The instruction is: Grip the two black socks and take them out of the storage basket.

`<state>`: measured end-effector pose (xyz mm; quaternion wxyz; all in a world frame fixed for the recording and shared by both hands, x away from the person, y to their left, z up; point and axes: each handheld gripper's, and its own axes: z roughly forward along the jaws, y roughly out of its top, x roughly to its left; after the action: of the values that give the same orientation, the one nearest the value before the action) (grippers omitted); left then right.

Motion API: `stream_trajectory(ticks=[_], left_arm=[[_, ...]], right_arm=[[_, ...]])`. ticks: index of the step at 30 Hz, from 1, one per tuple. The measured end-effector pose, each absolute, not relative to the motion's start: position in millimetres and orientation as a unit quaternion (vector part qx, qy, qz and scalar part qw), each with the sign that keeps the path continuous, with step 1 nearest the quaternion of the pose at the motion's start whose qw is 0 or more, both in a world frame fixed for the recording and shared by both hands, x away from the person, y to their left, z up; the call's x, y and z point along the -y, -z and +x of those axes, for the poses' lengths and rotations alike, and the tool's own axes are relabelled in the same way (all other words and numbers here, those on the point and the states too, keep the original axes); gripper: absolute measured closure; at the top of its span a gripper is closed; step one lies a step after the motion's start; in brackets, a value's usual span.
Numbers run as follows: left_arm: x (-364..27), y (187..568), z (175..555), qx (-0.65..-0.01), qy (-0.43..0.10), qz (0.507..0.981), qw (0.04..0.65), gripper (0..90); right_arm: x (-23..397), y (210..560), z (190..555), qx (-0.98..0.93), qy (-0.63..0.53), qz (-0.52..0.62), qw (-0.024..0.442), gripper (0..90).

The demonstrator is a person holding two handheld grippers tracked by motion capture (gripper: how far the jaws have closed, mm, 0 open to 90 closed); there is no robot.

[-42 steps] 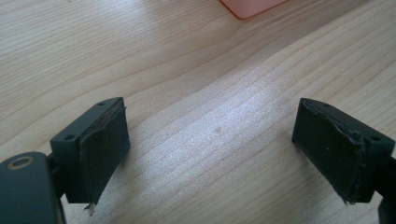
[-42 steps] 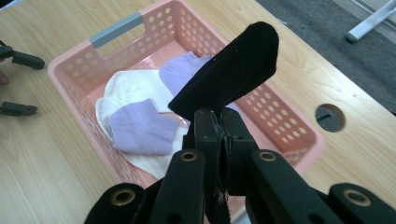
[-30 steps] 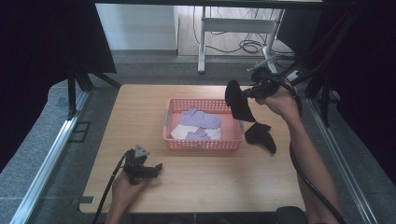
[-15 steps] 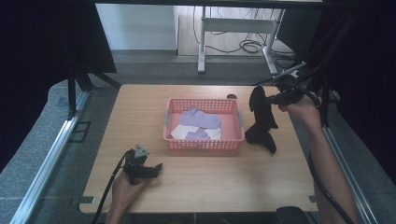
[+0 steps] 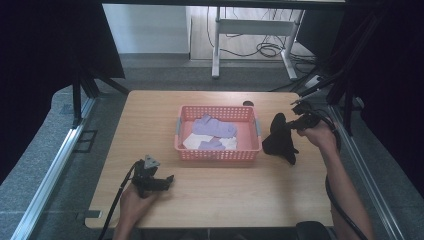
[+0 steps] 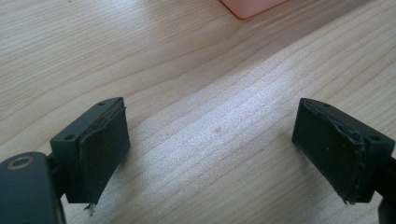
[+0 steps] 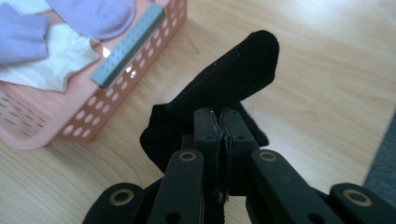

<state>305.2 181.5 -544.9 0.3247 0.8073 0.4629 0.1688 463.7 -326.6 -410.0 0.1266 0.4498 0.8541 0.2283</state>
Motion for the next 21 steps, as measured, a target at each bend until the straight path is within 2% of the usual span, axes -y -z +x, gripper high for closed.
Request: stream_trajectory(ticks=[17,21], left_arm=[[-181,545,305,-0.463,-0.169,0.807,0.326,10.6],[-181,545,305,-0.464,-0.169,0.806,0.326,10.6]], right_arm=[[331,483,466,-0.853,-0.19,0.477,0.096,83.7],[333,482,464,-0.851,-0.196,0.479,0.091,77.3]])
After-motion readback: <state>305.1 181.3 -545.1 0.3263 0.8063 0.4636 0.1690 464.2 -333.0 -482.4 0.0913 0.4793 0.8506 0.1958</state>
